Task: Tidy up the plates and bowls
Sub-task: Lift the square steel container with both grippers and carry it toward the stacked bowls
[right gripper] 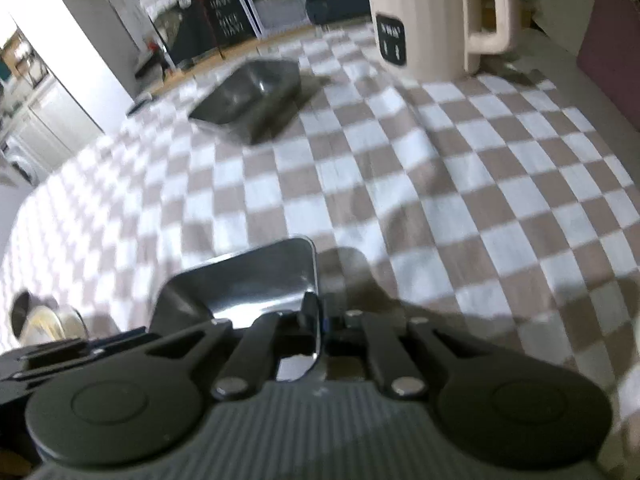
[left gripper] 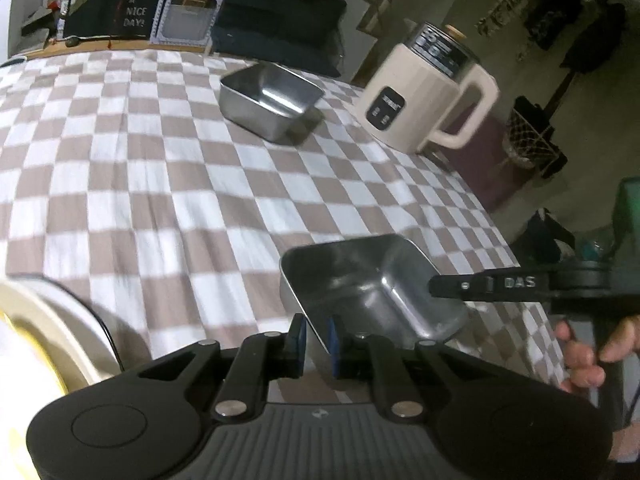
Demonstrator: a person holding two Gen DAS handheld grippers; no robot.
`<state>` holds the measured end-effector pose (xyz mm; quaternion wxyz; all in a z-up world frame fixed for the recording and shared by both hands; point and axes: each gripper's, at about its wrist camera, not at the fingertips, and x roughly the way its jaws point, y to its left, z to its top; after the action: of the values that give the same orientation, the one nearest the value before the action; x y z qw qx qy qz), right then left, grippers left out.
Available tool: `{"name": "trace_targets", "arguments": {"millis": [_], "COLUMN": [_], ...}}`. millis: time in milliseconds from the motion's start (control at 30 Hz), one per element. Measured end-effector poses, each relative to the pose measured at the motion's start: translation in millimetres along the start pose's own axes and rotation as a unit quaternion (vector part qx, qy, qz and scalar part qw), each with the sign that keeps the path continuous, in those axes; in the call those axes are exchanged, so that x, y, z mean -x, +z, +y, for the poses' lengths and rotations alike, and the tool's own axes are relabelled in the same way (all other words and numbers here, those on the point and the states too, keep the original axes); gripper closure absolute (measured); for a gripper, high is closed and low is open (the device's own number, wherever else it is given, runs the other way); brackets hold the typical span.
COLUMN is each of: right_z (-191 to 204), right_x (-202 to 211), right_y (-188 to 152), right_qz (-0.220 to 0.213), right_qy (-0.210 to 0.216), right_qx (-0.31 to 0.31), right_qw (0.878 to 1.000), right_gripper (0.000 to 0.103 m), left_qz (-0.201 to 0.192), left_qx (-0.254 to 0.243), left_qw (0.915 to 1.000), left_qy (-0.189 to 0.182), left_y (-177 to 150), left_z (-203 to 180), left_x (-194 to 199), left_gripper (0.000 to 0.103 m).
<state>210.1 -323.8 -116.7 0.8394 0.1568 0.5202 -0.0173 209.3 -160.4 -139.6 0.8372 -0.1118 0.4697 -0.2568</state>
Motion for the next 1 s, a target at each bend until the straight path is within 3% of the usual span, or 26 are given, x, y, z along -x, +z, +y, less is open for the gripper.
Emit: {"name": "trace_targets", "arguments": {"millis": [333,533,1000], "right_z": [9,10,6], "right_x": [-7,-8,-7], "right_y": [-19,-18,-18], "right_qz": [0.054,0.058,0.059], "right_qy": [-0.04,-0.036,-0.035], "right_qx": [0.039,0.031,0.019], "right_qw": [0.997,0.997,0.997], "right_gripper": [0.098,0.098,0.096], "left_qz": [0.006,0.003,0.01], "left_qx": [-0.042,-0.059,-0.042], "left_qw": [0.9989,0.9979,0.999], "left_qy": [0.019,0.025,0.014], "left_y": [-23,-25,-24], "left_z": [-12,-14,-11], "left_x": [1,1,3], "left_gripper": [0.091,0.091,0.089]}}
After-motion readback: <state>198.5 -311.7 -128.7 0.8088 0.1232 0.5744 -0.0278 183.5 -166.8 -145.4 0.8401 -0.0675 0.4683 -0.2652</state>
